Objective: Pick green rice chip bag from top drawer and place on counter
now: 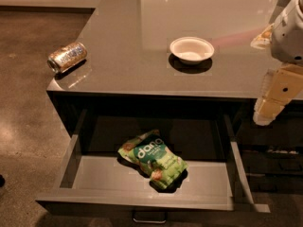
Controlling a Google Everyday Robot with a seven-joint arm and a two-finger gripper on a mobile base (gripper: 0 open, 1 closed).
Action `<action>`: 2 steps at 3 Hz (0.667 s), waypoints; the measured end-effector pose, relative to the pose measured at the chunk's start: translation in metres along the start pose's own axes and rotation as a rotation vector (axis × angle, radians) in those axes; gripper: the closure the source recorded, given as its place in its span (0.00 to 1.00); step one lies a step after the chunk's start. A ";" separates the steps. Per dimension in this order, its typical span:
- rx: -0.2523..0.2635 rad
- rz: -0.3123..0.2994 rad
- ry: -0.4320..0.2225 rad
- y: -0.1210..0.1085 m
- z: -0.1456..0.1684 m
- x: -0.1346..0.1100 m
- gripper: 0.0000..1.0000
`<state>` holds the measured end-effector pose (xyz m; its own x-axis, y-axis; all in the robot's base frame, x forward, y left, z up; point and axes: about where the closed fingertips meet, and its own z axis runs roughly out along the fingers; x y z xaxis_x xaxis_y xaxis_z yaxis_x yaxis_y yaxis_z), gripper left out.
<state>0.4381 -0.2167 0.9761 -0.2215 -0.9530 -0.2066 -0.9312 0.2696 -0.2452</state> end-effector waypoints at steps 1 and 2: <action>-0.001 0.008 -0.002 0.000 0.002 0.000 0.00; -0.032 0.160 -0.032 -0.005 0.045 0.007 0.00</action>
Offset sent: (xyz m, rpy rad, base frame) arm 0.0443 -0.0059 -0.1169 0.2236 0.1329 -0.3665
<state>0.4538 -0.2187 0.9335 -0.3585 -0.8933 -0.2710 -0.8937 0.4124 -0.1769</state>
